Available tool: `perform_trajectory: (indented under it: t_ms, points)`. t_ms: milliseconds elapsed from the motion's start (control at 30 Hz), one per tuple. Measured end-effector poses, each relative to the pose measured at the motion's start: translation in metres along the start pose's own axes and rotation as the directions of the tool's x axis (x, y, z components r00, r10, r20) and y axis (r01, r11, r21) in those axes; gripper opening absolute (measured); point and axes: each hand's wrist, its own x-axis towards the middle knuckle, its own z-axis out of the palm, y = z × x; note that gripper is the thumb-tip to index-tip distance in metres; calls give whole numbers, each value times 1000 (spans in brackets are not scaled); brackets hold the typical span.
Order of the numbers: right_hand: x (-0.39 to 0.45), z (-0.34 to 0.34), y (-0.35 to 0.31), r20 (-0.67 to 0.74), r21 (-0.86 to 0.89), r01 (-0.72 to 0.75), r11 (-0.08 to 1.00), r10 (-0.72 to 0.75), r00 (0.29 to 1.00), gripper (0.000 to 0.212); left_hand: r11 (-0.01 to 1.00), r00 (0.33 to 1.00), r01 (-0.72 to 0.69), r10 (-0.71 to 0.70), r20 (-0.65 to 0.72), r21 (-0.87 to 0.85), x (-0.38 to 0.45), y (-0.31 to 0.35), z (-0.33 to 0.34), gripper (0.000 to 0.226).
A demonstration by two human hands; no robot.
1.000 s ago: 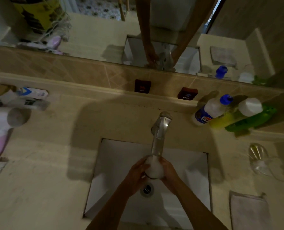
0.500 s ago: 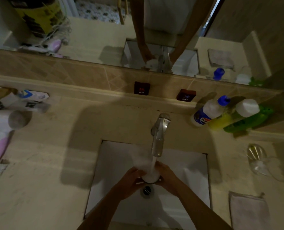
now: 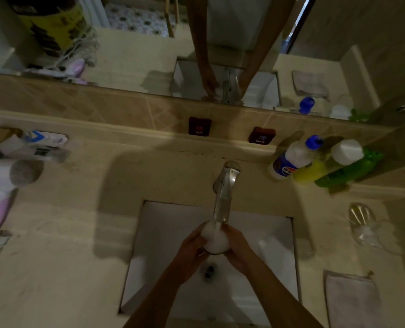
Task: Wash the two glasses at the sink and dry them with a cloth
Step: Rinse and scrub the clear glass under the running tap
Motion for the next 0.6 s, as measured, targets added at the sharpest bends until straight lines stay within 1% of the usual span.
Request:
perform_trajectory:
  t_ms: [33,100,133,200,267,333,367,400,433,467,500,533,600]
  points:
    - [-1,3,3,-1,0,13,1000,-13,1000,18,999,1000,-4,3,-11,-34,-2,-1,-1,38]
    - [-7,1,8,9,25,-26,999,26,1000,22,997,1000,8,-8,3,-78,-7,-7,-8,45]
    - [-8,-3,9,6,28,-57,998,57,998,26,997,1000,26,-25,18,-77,-8,-11,-11,47]
    - [-6,-12,10,-9,18,-95,995,95,995,31,998,998,49,-47,34,-41,-9,-14,-12,42]
    - [-3,-10,9,-35,31,-68,997,69,997,29,999,999,20,-18,45,-29,-8,-14,-7,41]
    - [-2,-2,12,-62,18,-15,1000,16,998,19,998,999,-15,17,39,-67,-8,-13,-3,42]
    - [-2,1,14,-70,16,-12,1000,13,997,16,996,999,-26,29,34,-91,-9,-12,-2,45]
    - [-4,2,16,-70,18,-25,1000,27,997,15,994,999,-30,33,28,-103,-12,-12,-3,54]
    - [-8,0,16,-42,15,-45,999,46,998,14,993,999,-12,17,39,-116,-14,-13,-6,65]
    - [-11,-4,17,2,10,-58,998,58,998,17,992,998,12,-5,57,-129,-15,-16,-11,73]
    - [-11,-9,18,38,2,-70,998,70,997,23,989,998,28,-18,68,-149,-16,-16,-12,75]
    - [-9,-12,16,52,-4,-80,997,81,995,28,989,998,33,-24,62,-142,-16,-16,-12,72]
    - [-7,-9,11,32,3,-74,997,74,997,30,996,999,16,-12,46,-93,-17,-14,-8,53]
